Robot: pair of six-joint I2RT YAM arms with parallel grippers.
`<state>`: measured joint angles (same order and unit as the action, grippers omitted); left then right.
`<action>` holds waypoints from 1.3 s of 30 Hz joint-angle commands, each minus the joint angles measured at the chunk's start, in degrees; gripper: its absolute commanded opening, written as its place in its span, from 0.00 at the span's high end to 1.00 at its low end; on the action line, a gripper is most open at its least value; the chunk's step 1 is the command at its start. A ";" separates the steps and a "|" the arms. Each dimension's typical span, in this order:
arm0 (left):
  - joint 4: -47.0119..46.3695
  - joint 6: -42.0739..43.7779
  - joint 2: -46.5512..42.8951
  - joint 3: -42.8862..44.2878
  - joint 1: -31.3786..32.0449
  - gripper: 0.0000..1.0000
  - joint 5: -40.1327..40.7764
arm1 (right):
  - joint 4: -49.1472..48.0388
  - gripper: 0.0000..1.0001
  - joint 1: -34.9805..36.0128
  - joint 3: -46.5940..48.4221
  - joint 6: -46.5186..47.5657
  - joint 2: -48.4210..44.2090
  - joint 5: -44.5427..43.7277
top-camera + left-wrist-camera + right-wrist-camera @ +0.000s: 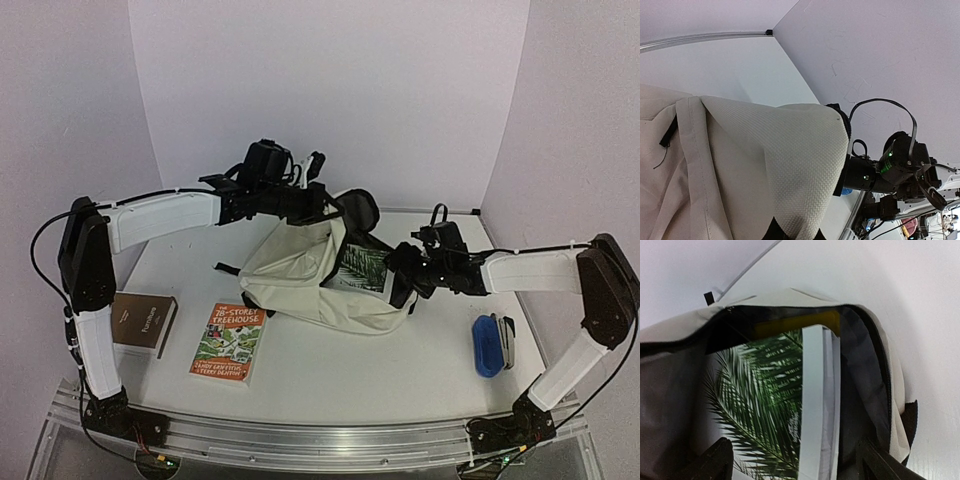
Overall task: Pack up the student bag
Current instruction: Place the book in the student bag.
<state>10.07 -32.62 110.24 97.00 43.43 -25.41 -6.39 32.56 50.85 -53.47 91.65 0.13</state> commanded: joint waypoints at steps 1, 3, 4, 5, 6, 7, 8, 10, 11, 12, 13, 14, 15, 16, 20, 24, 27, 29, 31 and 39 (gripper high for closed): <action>-3.04 -0.48 -5.38 0.41 -0.53 1.00 -0.94 | 3.83 0.20 0.14 -0.26 1.38 -2.08 2.54; -2.98 -0.69 -5.39 0.33 -0.54 1.00 -1.24 | 5.28 0.22 0.15 0.71 2.14 -1.44 2.24; -2.91 -0.76 -5.39 0.36 -0.54 1.00 -1.37 | 6.00 0.23 0.21 1.15 2.47 -1.04 2.09; -2.83 -0.75 -5.39 0.33 -0.54 1.00 -1.47 | 6.26 0.24 0.19 1.44 2.61 -0.62 2.04; -2.86 -0.72 -5.46 0.25 -0.54 1.00 -1.55 | 6.30 0.25 0.15 1.59 2.72 -0.25 2.16; -2.84 -0.81 -5.45 0.26 -0.54 1.00 -1.57 | 6.30 0.25 0.14 1.62 2.75 0.16 2.38; -2.86 -0.80 -5.47 0.26 -0.53 1.00 -1.66 | 6.31 0.26 0.14 1.68 2.69 0.56 2.64; -2.97 -0.95 -5.34 0.18 -0.54 1.00 -1.82 | 6.31 0.28 0.16 2.07 2.71 1.48 3.02; -3.08 -1.03 -5.27 0.25 -0.54 1.00 -1.85 | 6.31 0.30 0.21 2.49 2.75 2.02 3.19; -3.28 -1.17 -5.18 0.24 -0.54 1.00 -1.91 | 6.31 0.32 0.26 3.04 2.86 2.52 3.36; -3.56 -1.37 -5.04 0.20 -0.54 1.00 -1.99 | 6.28 0.34 0.35 3.68 3.07 3.02 3.52; -3.85 -1.54 -4.83 0.26 -0.55 1.00 -2.14 | 6.18 0.36 0.49 4.33 3.27 3.65 3.78; -4.02 -1.69 -4.57 0.35 -0.57 1.00 -2.34 | 6.11 0.38 0.58 5.06 3.44 4.31 4.17; -4.13 -1.82 -4.33 0.52 -0.61 1.00 -2.53 | 6.05 0.39 0.70 5.90 3.61 5.06 4.58; -3.27 -1.55 -3.61 1.45 -0.63 1.00 -2.77 | 5.58 0.44 1.31 8.40 3.72 7.59 5.71; -2.63 -1.33 -3.00 1.95 -0.58 1.00 -2.85 | 3.86 0.48 1.88 10.30 3.43 9.79 6.91; -2.42 -1.75 -1.99 2.87 -0.59 1.00 -3.86 | 2.48 0.51 2.22 12.10 3.15 11.74 8.05; -2.55 -2.23 -1.40 3.32 -0.55 1.00 -4.25 | 1.94 0.52 2.58 13.75 3.13 13.23 8.63; -3.00 -2.69 -0.99 3.61 -0.54 1.00 -4.66 | 1.79 0.52 2.88 15.25 3.26 14.63 9.09; -3.14 -2.97 -0.02 3.94 -0.76 1.00 -5.69 | 1.74 0.53 3.38 16.60 4.13 15.87 8.22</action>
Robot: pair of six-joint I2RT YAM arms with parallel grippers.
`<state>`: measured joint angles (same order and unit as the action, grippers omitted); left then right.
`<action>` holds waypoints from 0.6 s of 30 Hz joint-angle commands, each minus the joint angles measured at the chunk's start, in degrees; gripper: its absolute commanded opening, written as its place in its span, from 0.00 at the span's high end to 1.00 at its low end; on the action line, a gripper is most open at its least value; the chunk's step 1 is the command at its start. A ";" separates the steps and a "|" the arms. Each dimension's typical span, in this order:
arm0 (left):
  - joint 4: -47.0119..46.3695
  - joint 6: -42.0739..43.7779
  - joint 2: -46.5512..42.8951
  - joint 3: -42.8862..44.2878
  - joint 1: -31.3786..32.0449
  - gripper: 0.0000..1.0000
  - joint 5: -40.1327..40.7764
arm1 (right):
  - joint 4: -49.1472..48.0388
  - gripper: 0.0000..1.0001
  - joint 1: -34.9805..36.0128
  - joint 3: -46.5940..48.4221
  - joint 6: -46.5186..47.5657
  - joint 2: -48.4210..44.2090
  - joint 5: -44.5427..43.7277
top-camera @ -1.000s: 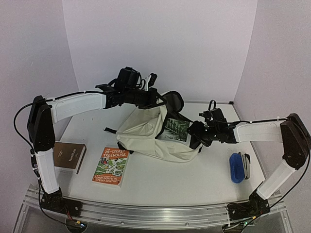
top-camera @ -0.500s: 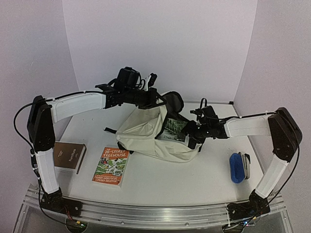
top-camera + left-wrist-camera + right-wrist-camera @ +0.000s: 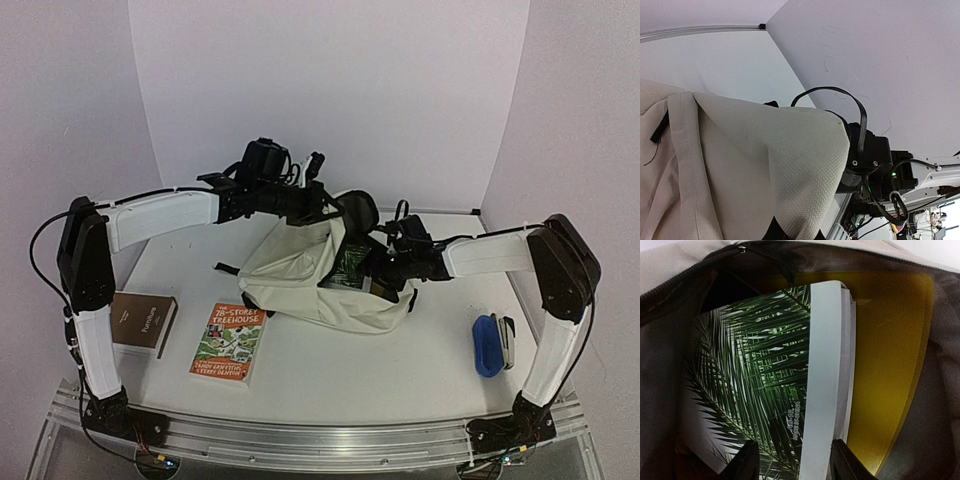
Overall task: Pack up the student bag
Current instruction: Place the book in the student bag.
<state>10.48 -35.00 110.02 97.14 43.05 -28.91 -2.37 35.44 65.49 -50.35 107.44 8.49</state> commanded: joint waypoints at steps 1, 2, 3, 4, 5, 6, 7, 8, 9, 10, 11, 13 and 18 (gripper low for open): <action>-3.59 -0.58 0.16 3.57 -0.59 1.00 -2.44 | -2.29 0.53 0.46 1.70 1.08 -0.13 -0.48; -3.75 -0.79 -0.09 3.12 -1.03 1.00 -2.73 | -2.29 0.53 0.48 1.51 1.23 -0.34 -0.71; -4.13 -1.07 -0.53 2.66 -1.55 1.00 -2.93 | -2.29 0.53 0.46 1.30 1.41 -0.57 -0.94; -4.99 -1.94 -1.08 1.27 -2.29 1.00 -3.28 | -2.25 0.53 0.46 1.09 1.46 -0.77 -1.18; -5.96 -2.70 -1.77 -0.22 -3.00 1.00 -3.51 | -2.22 0.52 0.48 0.83 1.52 -1.06 -1.61; -7.01 -3.37 -2.56 -1.85 -3.90 1.00 -3.59 | -2.07 0.51 0.47 0.55 1.59 -1.44 -2.15; -7.63 -3.82 -3.40 -3.47 -4.90 1.00 -3.40 | -1.69 0.49 0.45 0.24 1.64 -1.78 -2.89; -7.60 -3.90 -4.22 -4.69 -5.78 1.00 -2.86 | -1.17 0.47 0.45 -0.04 1.78 -2.25 -3.66; -6.98 -3.54 -4.72 -5.67 -6.52 1.00 -2.15 | -0.36 0.46 0.43 -0.26 2.21 -2.85 -4.79; -5.80 -3.00 -5.06 -6.55 -7.09 1.00 -1.46 | 0.67 0.45 0.42 -0.55 2.71 -3.53 -6.03; -4.15 -2.72 -5.12 -6.89 -7.85 1.00 -0.87 | 2.13 0.44 0.43 -0.77 3.47 -4.35 -7.45; -2.21 -2.51 -5.25 -8.16 -9.35 1.00 -0.32 | 4.94 0.42 0.44 -1.44 4.76 -6.02 -10.70; -2.75 -3.77 -5.92 -14.96 -13.14 1.00 0.90 | 8.71 0.36 0.46 -4.82 6.26 -10.87 -15.82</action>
<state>7.94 -37.75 107.71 86.05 32.51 -30.08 2.31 35.59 62.91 -46.26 102.16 -0.46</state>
